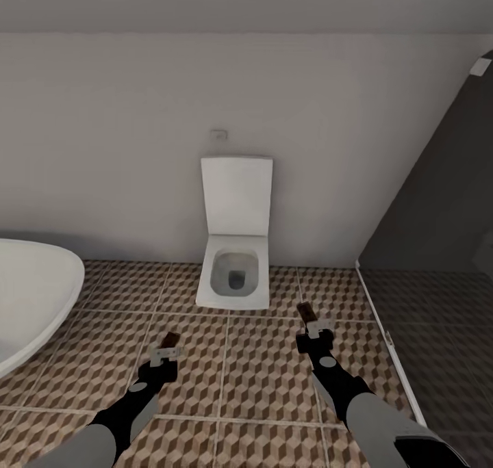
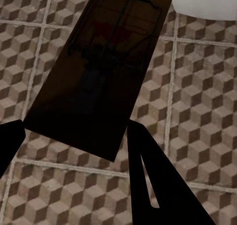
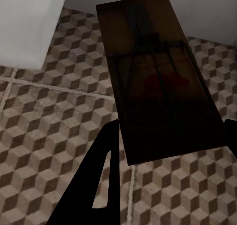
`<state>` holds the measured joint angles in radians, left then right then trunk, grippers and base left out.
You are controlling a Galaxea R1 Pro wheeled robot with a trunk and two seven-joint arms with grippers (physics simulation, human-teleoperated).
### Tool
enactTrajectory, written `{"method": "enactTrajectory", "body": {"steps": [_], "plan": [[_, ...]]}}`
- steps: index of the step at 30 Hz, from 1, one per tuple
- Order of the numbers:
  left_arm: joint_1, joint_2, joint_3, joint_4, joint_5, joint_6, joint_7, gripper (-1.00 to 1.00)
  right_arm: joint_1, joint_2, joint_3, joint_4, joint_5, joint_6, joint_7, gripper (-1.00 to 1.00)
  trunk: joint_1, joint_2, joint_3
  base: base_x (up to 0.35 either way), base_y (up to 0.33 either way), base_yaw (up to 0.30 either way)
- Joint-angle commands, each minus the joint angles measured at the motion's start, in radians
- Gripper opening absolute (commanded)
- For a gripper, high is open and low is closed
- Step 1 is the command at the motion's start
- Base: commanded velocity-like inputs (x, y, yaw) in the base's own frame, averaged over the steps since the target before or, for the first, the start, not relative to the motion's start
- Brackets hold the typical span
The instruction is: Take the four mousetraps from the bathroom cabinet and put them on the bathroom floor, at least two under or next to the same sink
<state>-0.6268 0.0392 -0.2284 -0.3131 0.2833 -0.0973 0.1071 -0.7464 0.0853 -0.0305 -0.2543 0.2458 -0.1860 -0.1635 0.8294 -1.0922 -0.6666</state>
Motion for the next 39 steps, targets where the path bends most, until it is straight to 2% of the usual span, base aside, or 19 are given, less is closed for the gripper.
{"method": "enactTrajectory", "body": {"steps": [1, 39], "plan": [[-0.001, 0.001, -0.009, 0.000, 0.007, -0.003, 0.009, -1.00, -0.001, 0.001, -0.003, 0.001, 0.007, -0.003, -0.004, -1.00, 0.004, -0.008, -0.006, 0.000, 0.000, 0.000], [-0.001, 0.001, -0.009, 0.000, 0.007, -0.002, 0.009, -1.00, 0.004, 0.001, -0.003, 0.007, 0.009, -0.004, -0.004, -1.00, 0.150, -0.274, -0.187, 0.000, 0.000, 0.000]]}}
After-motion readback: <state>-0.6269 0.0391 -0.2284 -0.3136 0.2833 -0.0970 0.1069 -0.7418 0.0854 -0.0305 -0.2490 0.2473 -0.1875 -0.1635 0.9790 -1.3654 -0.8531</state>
